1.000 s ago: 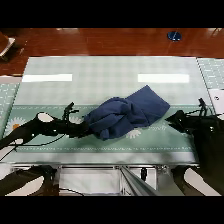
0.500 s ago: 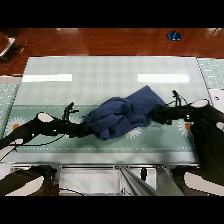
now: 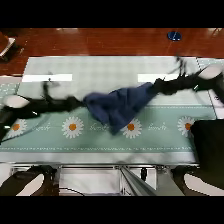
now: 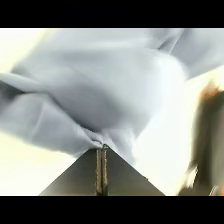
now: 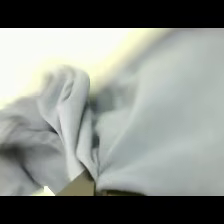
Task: Fold the shirts.
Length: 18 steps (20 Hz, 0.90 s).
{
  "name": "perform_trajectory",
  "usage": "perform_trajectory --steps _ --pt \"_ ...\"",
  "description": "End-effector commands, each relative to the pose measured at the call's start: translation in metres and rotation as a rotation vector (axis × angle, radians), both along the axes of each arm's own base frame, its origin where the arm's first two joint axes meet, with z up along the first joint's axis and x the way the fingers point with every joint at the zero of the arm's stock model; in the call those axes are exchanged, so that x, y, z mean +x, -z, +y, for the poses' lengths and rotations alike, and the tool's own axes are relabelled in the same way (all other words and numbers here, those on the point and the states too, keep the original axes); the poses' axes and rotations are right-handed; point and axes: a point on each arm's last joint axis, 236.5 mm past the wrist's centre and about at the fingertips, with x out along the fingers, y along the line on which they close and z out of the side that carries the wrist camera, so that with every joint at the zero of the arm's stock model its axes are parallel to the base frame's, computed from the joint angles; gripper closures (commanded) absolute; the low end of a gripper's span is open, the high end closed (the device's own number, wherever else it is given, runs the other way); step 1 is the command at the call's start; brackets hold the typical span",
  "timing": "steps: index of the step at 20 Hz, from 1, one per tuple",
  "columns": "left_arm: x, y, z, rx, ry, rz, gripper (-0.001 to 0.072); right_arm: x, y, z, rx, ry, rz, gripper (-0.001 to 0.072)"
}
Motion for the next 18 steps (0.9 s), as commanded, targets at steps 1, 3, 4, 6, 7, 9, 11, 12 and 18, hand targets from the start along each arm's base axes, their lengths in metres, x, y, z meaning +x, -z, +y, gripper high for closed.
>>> perform_trajectory --steps 1,3,4,6,7,9,11,12,18 --pt "0.030 -0.164 0.065 0.011 -0.200 -0.410 0.0696 0.012 -0.166 -0.020 -0.104 0.027 -0.373 0.0691" --pt "0.016 -0.257 0.099 0.061 -0.304 -0.641 0.0696 -0.011 -0.260 -0.027 -0.141 0.052 -0.600 0.0691" --pt "0.003 -0.294 0.112 0.093 -0.351 -0.737 0.0696 -0.029 -0.297 -0.031 -0.162 0.070 -0.694 0.0691" --pt "-0.031 -0.358 0.130 0.171 -0.441 -0.909 0.0696 -0.074 -0.355 -0.040 -0.200 0.104 -0.855 0.0691" --pt "-0.049 -0.384 0.137 0.214 -0.486 -0.982 0.0696 -0.097 -0.373 -0.045 -0.225 0.124 -0.914 0.0691" --pt "-0.083 -0.419 0.143 0.330 -0.569 -1.095 0.0696 -0.140 -0.390 -0.058 -0.282 0.169 -0.968 0.0691" --pt "-0.110 -0.429 0.147 0.464 -0.640 -1.134 0.0696 -0.175 -0.385 -0.075 -0.350 0.215 -0.943 0.0691" --pt "-0.118 -0.426 0.149 0.512 -0.659 -1.128 0.0695 -0.188 -0.377 -0.084 -0.386 0.234 -0.906 0.0691" --pt "-0.123 -0.336 0.164 0.704 -0.549 -0.855 0.0696 -0.235 -0.295 -0.101 -0.491 0.184 -0.562 0.0691"
